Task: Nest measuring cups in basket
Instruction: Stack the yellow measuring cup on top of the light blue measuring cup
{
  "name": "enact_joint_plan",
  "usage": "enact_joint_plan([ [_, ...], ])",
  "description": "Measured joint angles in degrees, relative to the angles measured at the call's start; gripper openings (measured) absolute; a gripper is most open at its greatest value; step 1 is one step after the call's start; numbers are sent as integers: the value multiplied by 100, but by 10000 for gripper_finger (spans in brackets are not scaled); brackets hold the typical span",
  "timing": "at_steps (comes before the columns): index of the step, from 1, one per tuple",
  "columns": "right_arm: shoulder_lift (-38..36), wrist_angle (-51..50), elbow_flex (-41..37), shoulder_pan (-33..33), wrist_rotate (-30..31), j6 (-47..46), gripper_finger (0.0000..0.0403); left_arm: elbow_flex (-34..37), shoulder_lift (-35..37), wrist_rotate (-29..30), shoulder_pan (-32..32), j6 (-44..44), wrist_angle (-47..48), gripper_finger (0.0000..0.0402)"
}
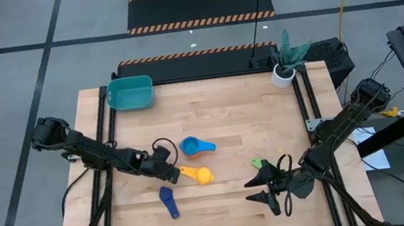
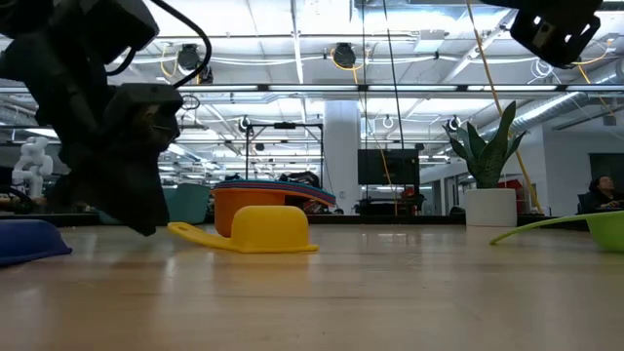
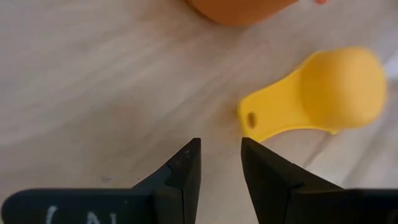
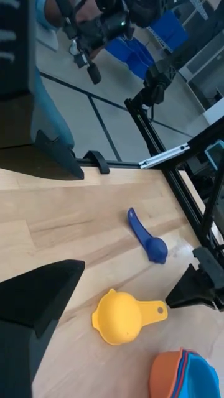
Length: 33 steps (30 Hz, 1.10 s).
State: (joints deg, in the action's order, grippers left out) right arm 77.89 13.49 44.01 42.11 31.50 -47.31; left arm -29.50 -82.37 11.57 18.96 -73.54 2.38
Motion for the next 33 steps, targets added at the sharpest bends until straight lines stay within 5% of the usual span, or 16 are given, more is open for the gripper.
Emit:
enact_joint_plan([
  [22, 0, -2, 0, -42, -6, 2, 212, 289, -713, -283, -150, 111, -1856, 115],
  [33, 2, -2, 0, -39, -6, 2, 212, 294, -726, -361, -259, 329, -1944, 115],
])
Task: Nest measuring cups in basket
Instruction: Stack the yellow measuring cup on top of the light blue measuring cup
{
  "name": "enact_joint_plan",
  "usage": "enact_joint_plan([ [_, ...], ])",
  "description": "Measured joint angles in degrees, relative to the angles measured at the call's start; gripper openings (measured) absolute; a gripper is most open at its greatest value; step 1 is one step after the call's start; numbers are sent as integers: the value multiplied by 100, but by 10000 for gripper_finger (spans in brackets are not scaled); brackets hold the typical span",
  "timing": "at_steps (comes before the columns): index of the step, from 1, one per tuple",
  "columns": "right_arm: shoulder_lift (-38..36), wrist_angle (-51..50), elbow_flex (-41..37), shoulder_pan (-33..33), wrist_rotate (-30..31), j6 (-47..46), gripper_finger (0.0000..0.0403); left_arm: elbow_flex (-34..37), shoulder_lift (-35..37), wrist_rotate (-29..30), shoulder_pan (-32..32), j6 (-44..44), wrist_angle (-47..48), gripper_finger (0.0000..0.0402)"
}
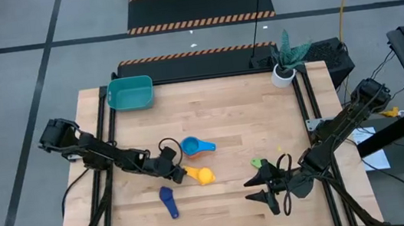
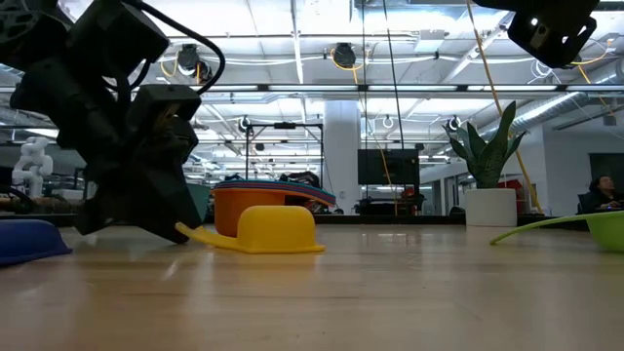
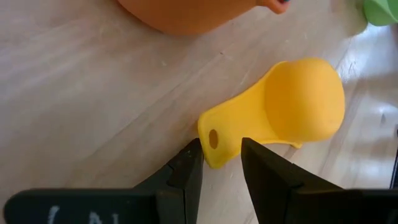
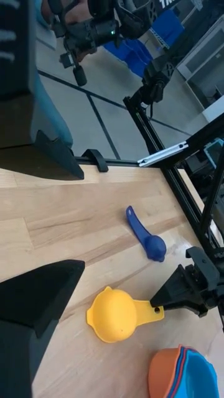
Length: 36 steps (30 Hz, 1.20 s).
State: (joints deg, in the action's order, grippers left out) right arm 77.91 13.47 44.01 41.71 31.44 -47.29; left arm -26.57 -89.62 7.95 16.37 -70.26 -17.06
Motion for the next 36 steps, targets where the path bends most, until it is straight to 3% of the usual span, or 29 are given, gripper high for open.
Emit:
enact_joint_plan([
  [7, 0, 0, 0, -2, 0, 0, 212, 0, 0, 35, -1, 323, 23, 103],
  [14, 0, -1, 0, -2, 0, 25, 212, 0, 0, 119, -44, 909, -51, 14],
  [20, 0, -1, -2, -33, -3, 204, 212, 7, 29, -252, -71, 1555, -660, 9],
  [24, 0, -2, -2, -218, -27, 404, 212, -7, 254, -499, -64, 2433, -1313, 7],
  [27, 0, -3, -2, -514, -262, 484, 212, -173, 523, -471, 0, 3063, -1285, 6],
  [31, 0, -1, -2, -999, -489, 363, 212, -582, 801, -248, 163, 3704, -646, 6],
  [36, 0, -39, -2, -1447, -933, 885, 212, -1566, 826, 465, 332, 4238, 1036, 6],
])
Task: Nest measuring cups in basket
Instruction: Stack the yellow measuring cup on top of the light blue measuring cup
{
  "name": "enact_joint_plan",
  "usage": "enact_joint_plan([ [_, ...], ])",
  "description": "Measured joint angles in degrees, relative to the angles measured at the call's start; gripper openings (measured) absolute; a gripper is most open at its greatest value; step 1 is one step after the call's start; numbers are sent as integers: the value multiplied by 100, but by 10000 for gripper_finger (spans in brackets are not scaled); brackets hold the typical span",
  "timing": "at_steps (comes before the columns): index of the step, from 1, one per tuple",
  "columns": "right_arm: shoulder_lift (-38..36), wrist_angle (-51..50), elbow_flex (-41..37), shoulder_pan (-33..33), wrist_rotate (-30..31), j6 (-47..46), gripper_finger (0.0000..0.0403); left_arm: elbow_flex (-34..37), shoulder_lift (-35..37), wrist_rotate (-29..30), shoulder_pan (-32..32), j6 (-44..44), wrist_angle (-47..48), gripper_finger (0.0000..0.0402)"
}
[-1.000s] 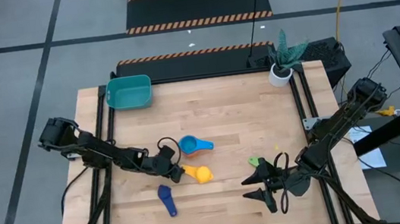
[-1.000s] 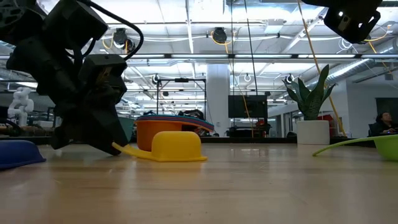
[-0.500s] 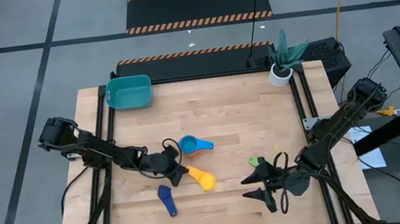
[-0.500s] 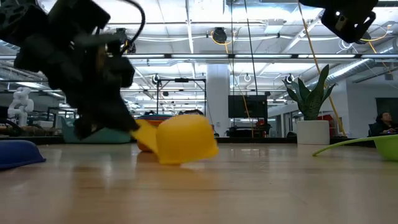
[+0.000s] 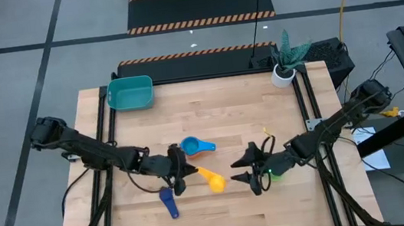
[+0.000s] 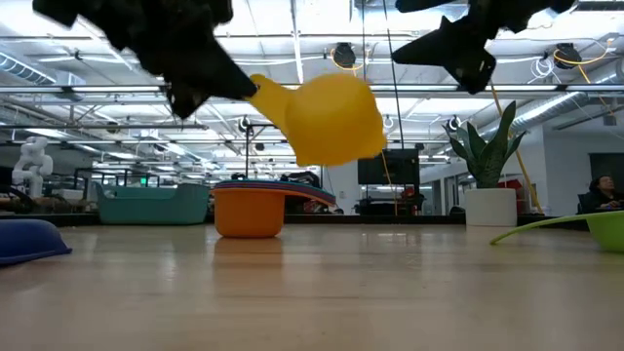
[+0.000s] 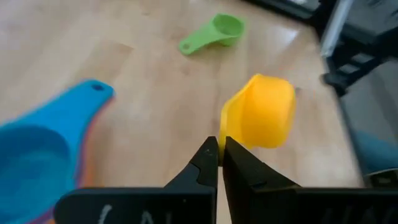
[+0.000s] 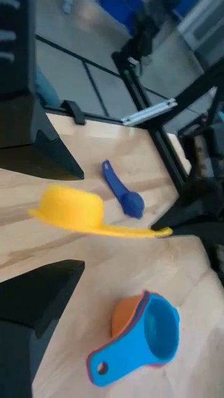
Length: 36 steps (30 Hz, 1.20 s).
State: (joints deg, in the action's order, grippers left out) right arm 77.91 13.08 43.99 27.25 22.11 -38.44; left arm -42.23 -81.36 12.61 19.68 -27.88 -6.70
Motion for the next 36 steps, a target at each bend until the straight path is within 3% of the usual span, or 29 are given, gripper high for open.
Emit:
enact_joint_plan([
  [6, 2, -16, 196, -109, -141, 523, 212, -1056, -96, 911, 159, 258, 1449, 6],
  [8, 0, -267, 402, -107, -62, 640, 212, -1272, -93, 1113, 242, 459, 1463, 6],
  [13, 122, -1857, 1244, -56, 783, 697, 212, -1539, -96, 1430, 423, 1021, 1543, 6],
  [18, 395, -1869, 1733, 51, 764, 1263, 212, -1693, -94, 1876, 526, 1718, 1615, 6],
  [23, 743, -1811, 2067, 50, 889, 1989, 212, -1734, -94, 1916, 477, 2327, 1494, 6],
  [29, 888, -1720, 2208, -33, 1573, 2766, 212, -1734, -94, 1913, 311, 2724, 1300, 6],
  [36, 894, -1810, 2208, -172, 1711, 3201, 212, -1733, -130, 1892, 245, 3067, 991, 6],
])
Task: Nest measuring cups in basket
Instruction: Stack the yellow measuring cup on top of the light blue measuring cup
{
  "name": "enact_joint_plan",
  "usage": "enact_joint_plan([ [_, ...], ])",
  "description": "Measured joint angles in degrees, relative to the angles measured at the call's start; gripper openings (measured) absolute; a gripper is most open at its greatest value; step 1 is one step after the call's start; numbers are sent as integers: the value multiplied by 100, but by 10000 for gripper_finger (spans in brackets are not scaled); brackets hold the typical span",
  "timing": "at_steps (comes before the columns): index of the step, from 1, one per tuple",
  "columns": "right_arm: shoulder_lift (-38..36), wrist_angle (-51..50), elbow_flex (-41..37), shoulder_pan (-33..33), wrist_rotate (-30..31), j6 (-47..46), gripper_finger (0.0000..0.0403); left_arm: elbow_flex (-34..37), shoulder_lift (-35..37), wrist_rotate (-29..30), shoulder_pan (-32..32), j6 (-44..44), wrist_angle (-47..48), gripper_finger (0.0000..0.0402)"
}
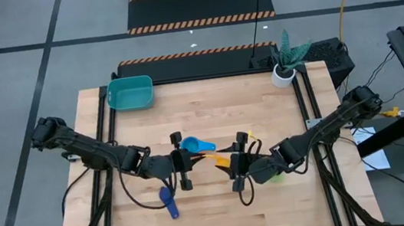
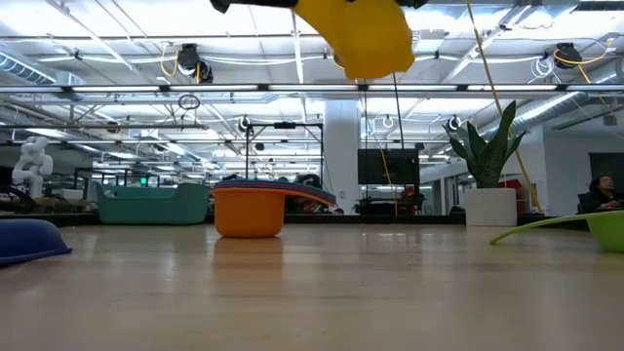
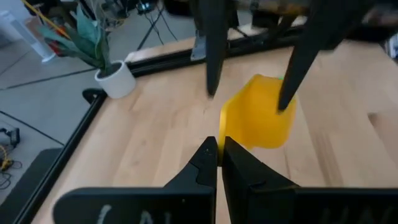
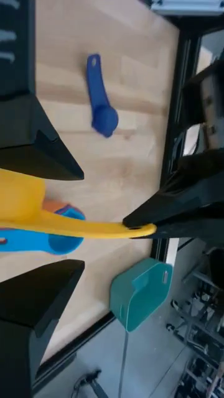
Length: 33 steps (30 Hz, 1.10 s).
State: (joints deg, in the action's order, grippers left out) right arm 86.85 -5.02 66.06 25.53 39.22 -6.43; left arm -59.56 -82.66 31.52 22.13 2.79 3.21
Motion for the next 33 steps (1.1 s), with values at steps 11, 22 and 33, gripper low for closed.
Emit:
enact_joint_plan([
  [11, -2, -134, 0, -250, -191, 278, 156, 4, -357, -5, -4, 132, -273, 10],
  [22, -2, -409, 0, -332, -539, 190, 15, 4, -362, 2, 5, 192, -403, 12],
  [33, -221, -847, -2, -261, -553, 281, 3, 8, -345, -730, -31, 576, -931, 94],
])
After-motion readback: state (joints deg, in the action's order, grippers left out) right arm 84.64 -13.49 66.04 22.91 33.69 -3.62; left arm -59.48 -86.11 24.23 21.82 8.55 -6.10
